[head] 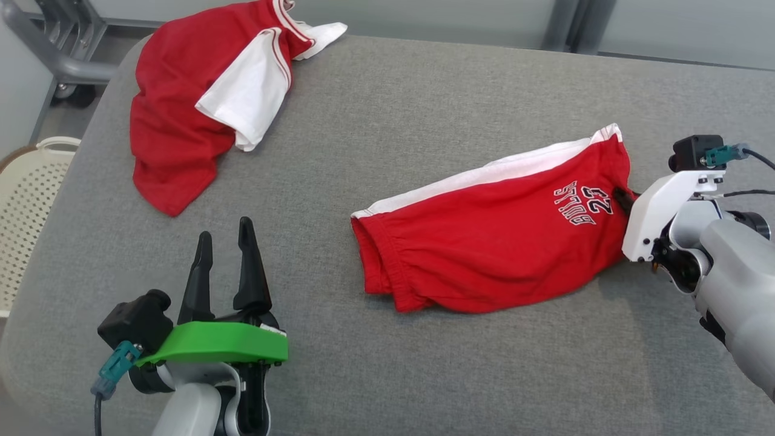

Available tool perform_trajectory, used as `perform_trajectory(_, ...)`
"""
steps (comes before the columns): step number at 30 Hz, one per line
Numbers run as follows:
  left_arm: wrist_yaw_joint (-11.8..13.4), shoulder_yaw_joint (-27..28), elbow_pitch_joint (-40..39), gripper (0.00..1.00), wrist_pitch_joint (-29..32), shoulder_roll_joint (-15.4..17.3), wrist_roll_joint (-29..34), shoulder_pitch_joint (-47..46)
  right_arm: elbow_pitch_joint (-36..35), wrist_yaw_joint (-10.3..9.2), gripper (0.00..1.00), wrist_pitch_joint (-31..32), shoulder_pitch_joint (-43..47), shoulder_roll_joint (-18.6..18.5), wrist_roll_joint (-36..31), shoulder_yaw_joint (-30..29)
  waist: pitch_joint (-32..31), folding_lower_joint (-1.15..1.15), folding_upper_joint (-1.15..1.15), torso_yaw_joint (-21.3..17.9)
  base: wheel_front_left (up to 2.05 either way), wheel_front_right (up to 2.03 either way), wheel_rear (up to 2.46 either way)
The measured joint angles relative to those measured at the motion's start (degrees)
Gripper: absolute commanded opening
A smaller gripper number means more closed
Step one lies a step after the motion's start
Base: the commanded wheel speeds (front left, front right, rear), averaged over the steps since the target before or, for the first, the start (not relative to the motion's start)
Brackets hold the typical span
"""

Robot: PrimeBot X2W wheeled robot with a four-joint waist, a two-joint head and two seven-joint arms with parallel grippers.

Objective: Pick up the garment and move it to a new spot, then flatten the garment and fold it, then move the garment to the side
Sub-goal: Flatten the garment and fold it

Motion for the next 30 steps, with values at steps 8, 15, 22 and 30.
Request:
perform_trajectory(8,0.12,-0.38,-1.09,1.00,0.65,0.88,0.01,1.65,-3.71,0.00,0.00,-4.50,5.23,-1.82,3.75,-1.13,-1.99,0.00,0.00,-4.20,0.00,0.00,0.00)
perform_trajectory(15,0.63,-0.85,-2.86,1.00,1.42,1.53,0.36,2.67,-6.56,0.00,0.00,-8.62,9.71,-3.30,6.02,-2.30,-3.40,0.00,0.00,-8.62,0.00,0.00,0.00)
perform_trajectory(22,1.09,-2.04,-4.05,1.00,1.82,2.58,1.76,3.53,-7.13,-0.01,0.00,-13.06,13.92,-4.04,8.59,-4.60,-4.44,0.00,0.00,-12.91,0.00,0.00,0.00)
perform_trajectory(30,1.58,-2.61,-3.83,1.00,1.78,3.43,3.70,3.52,-6.45,-0.01,0.00,-14.48,14.96,-2.94,9.26,-5.35,-5.15,0.00,0.00,-14.74,0.00,0.00,0.00)
